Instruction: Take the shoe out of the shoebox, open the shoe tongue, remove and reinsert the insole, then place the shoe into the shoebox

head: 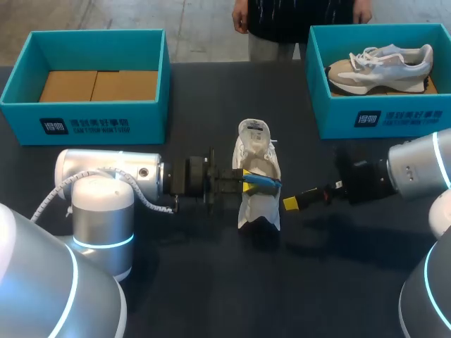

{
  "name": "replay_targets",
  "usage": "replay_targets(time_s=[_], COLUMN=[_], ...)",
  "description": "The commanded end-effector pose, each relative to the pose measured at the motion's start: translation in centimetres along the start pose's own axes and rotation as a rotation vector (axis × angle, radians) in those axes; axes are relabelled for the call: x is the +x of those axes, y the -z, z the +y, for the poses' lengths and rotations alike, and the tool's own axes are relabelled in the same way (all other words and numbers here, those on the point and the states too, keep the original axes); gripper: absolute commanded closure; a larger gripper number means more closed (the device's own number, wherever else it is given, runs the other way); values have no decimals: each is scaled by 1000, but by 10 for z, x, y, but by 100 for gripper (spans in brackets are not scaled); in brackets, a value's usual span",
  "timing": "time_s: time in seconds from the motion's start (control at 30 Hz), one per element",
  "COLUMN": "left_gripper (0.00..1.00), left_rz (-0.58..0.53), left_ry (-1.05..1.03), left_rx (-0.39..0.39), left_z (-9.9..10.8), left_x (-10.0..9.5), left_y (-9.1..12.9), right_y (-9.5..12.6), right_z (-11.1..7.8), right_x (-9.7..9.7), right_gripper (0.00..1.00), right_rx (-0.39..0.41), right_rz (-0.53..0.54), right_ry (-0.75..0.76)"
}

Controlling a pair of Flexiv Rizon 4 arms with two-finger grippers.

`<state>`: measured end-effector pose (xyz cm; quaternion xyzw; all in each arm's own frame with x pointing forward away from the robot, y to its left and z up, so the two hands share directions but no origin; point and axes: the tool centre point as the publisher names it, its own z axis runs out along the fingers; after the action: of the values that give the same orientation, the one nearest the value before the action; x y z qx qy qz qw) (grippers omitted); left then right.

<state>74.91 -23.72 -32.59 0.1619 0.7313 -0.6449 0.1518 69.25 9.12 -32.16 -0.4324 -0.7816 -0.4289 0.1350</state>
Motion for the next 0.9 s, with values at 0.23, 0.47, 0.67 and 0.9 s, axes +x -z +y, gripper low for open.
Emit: replay_targets(time_s=[0.23,0.47,0.67,0.9], left_gripper=[100,67,59,62], left_rz=[13,2,-6,2], left_ry=[5,4,-12,-36], left_rx=[-40,-50,-29,-14], left_z=[7,5,-6,-18], left_x=[-1,-1,-2,-1], left_y=[-5,-3,-3,-2], right_y=[-10,-10,-8,-3], right_z=[5,2,0,-3], right_x=[-3,-4,-4,-3], right_gripper=[0,0,0,0], right_rx=[20,18,20,26], right_rz=[1,2,0,-10], right_ry=[-5,-11,-14,-18])
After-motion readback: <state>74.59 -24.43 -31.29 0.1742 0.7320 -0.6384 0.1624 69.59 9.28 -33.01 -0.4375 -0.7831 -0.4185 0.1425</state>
